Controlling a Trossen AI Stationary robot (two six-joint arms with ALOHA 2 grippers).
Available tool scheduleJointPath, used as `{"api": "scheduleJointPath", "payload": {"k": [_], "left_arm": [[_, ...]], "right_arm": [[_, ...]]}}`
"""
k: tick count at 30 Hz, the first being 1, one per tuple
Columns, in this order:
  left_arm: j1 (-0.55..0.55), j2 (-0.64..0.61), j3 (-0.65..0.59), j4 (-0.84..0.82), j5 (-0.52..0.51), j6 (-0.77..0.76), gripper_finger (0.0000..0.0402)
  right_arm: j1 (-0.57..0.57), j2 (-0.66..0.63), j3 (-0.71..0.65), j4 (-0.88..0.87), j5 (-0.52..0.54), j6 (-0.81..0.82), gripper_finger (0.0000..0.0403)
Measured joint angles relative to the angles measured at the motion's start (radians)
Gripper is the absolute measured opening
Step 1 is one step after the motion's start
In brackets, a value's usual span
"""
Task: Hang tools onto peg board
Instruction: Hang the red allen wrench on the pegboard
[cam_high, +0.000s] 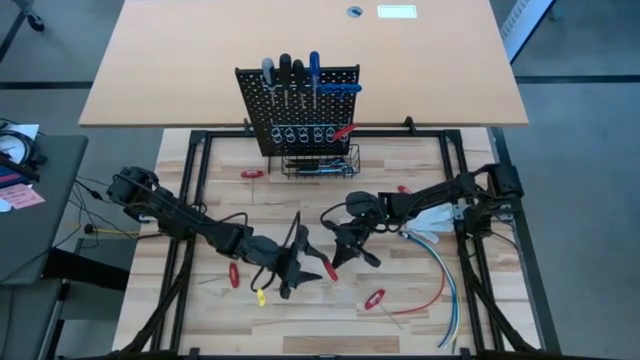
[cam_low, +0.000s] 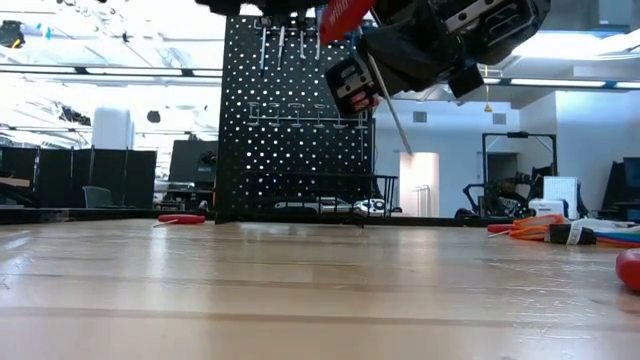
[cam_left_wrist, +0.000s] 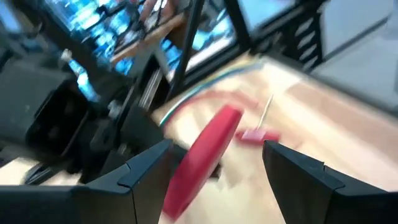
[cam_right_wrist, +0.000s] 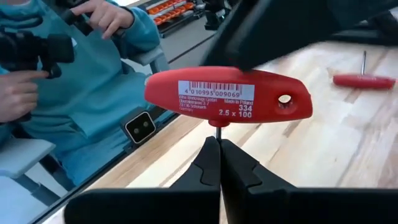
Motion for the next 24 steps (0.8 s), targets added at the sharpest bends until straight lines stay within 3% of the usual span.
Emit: {"api": "scheduleJointPath", "payload": {"k": [3, 10, 14, 24], "left_arm": [[-0.009, 0.001, 0.000, -0.051, -0.096, 0.030, 0.0244], [-0.010, 0.001, 0.000, -0.106, -0.111, 0.040, 0.0244], [-0.025, 0.002, -0.001, -0.202, -0.198, 0.080, 0.0244], [-0.037, 0.001, -0.001, -0.092, -0.206, 0.099, 0.0244]], "right_arm": [[-0.006, 0.000, 0.000, -0.023, 0.009, 0.015, 0.0001], [-0.006, 0.000, 0.000, -0.025, 0.021, 0.043, 0.0001], [-0.006, 0.000, 0.000, -0.058, 0.021, 0.056, 0.0001], [-0.006, 0.001, 0.000, -0.044, 0.021, 0.036, 0.0001]]}}
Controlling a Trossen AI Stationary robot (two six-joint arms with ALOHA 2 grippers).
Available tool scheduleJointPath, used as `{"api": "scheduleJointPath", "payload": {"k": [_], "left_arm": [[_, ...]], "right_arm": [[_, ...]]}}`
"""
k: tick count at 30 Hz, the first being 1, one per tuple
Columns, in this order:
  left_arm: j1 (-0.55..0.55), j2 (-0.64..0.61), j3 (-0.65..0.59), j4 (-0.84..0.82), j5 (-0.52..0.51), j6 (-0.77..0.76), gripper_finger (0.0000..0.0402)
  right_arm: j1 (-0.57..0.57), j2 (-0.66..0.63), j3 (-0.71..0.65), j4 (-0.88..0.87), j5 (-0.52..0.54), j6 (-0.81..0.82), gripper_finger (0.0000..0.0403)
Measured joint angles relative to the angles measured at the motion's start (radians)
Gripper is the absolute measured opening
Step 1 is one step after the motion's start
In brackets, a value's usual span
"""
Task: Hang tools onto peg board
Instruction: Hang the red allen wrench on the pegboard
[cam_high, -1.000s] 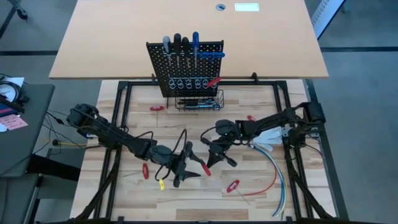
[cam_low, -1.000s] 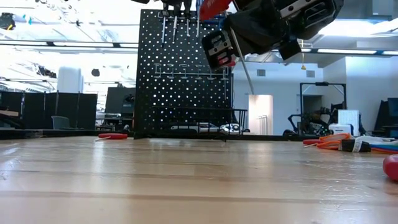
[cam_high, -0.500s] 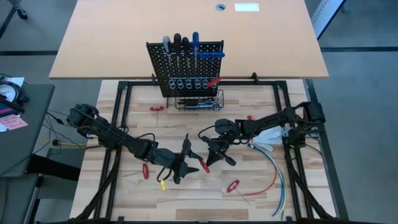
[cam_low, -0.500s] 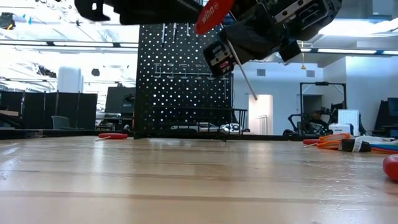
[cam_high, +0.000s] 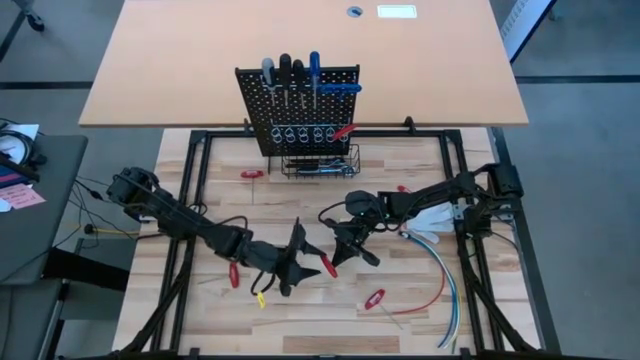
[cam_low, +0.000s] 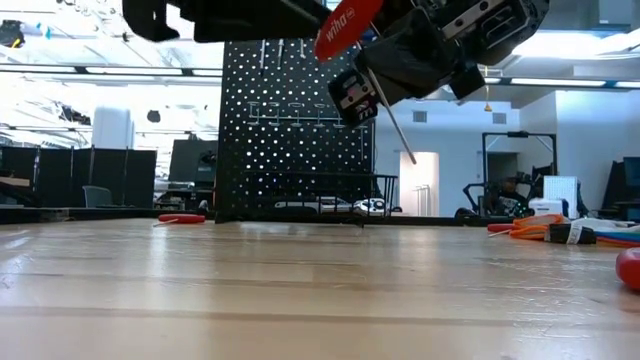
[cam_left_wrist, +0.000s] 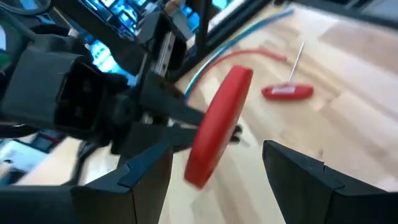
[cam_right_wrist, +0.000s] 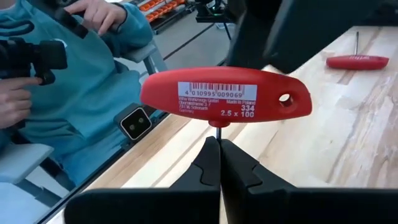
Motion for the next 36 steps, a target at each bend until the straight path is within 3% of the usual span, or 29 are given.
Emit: {"api": "scheduleJointPath", "payload": {"k": [7, 16, 21, 31, 36], "left_arm": [[0.032, 0.000, 0.000, 0.041, 0.150, -0.145, 0.0244], [0.067, 0.000, 0.000, 0.020, 0.092, -0.333, 0.0237], [0.070, 0.000, 0.000, 0.001, 0.080, -0.374, 0.0192], [0.061, 0.000, 0.000, -0.010, 0.063, -0.361, 0.0050], [0.050, 0.000, 0.029, -0.073, 0.051, -0.352, 0.0044]], "right_arm": [[0.003, 0.000, 0.000, 0.028, 0.001, -0.002, 0.0001], [-0.007, 0.000, 0.000, 0.050, 0.078, 0.035, 0.0001], [-0.014, 0.000, 0.000, 0.081, 0.078, 0.069, 0.0001], [-0.008, 0.000, 0.000, 0.068, 0.078, 0.037, 0.0001], [-0.009, -0.001, 0.003, 0.029, 0.081, 0.023, 0.0017]]}}
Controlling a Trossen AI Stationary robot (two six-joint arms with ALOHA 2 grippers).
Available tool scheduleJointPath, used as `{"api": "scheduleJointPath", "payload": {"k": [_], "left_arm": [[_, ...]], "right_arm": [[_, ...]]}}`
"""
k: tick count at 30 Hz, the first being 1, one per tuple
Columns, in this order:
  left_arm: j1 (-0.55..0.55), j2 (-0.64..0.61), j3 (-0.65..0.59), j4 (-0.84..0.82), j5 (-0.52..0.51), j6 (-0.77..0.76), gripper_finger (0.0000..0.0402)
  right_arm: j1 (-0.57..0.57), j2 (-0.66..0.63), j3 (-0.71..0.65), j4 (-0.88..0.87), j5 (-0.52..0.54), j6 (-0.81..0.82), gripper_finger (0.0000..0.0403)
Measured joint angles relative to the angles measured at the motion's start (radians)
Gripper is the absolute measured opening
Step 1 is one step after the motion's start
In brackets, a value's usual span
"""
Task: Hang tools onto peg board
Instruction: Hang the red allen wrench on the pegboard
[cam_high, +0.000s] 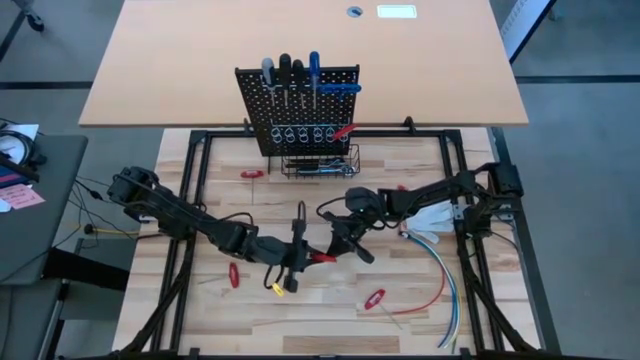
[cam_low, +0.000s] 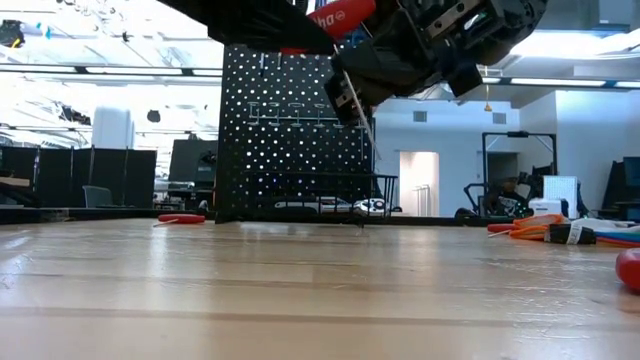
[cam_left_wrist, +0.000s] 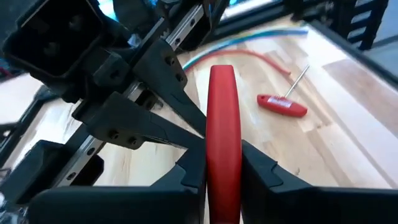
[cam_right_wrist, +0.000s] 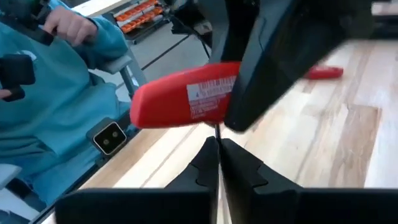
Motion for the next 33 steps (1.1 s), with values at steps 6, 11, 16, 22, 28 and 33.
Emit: {"api": "scheduleJointPath", "payload": {"k": [6, 11, 16, 22, 28, 33], "left_arm": [[-0.009, -0.002, 0.136, -0.351, -0.109, -0.123, 0.0044], [-0.020, -0.014, 0.198, -0.624, -0.311, -0.299, 0.0044], [-0.015, -0.129, 0.204, -0.979, -0.452, -0.587, 0.0044], [0.122, -0.378, 0.205, -1.122, -0.449, -0.733, 0.0044], [0.381, -0.478, 0.297, -1.117, -0.322, -0.513, 0.0044], [0.528, -0.454, 0.453, -1.113, -0.246, -0.363, 0.0044]], "right_arm": [[-0.043, -0.024, -0.003, -0.203, 0.004, -0.015, 0.0054], [-0.076, -0.079, -0.003, -0.401, 0.220, -0.026, 0.0058], [-0.046, -0.102, -0.003, -0.494, 0.442, -0.015, 0.0058], [0.054, -0.035, -0.083, -0.274, 0.521, -0.044, 0.0058], [0.106, 0.057, -0.122, 0.009, 0.521, -0.084, 0.0059], [0.088, 0.082, -0.100, -0.007, 0.522, -0.082, 0.0059]]}}
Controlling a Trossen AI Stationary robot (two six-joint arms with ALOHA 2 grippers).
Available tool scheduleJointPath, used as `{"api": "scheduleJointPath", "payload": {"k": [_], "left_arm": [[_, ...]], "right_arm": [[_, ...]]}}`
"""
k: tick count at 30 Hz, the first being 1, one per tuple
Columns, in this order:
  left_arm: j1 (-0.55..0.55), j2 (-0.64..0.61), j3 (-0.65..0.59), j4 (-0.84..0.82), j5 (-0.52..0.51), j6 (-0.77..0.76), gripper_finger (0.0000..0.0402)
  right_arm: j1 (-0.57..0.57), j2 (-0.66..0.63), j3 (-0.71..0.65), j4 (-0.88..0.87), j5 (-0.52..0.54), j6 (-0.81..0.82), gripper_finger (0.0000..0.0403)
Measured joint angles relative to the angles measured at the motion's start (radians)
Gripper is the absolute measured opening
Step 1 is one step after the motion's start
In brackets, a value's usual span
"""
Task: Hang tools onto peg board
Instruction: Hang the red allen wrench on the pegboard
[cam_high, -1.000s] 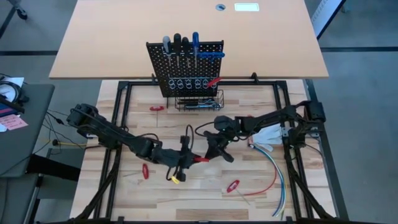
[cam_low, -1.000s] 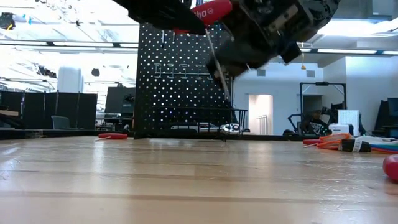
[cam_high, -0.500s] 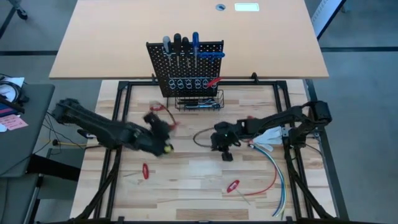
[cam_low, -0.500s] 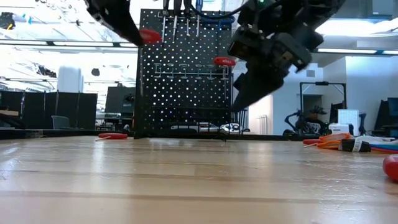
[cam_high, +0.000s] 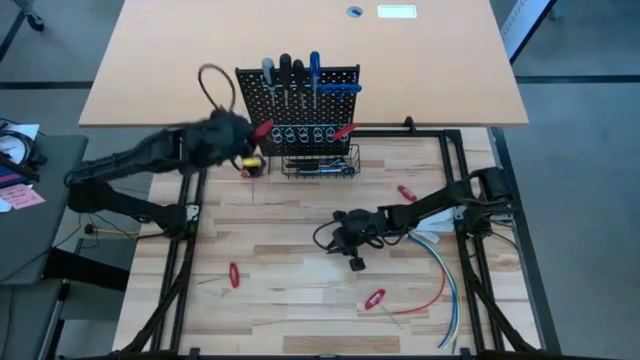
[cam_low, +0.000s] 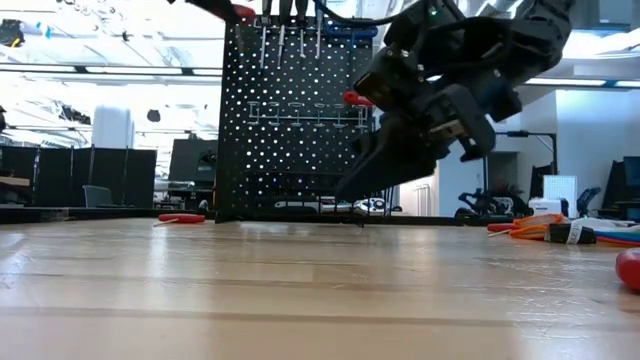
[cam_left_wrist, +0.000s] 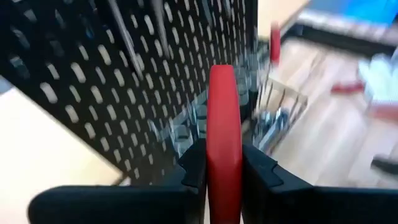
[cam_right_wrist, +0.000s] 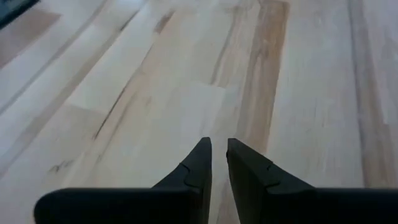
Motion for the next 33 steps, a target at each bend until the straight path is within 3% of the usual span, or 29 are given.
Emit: {"api": "scheduleJointPath", "payload": {"k": [10, 20, 33], "left_arm": [[0.223, 0.182, 0.267, -0.082, 0.228, 0.115, 0.0044], [0.319, 0.259, 0.307, -0.149, 0.236, 0.091, 0.0044], [0.336, 0.297, 0.302, -0.160, 0.251, 0.066, 0.0052]], "right_arm": [[-0.012, -0.001, 0.001, -0.009, -0.001, 0.011, 0.0059], [-0.010, -0.001, 0.001, -0.037, -0.003, 0.014, 0.0059], [-0.002, -0.001, 0.001, -0.042, -0.004, 0.013, 0.0059]]}}
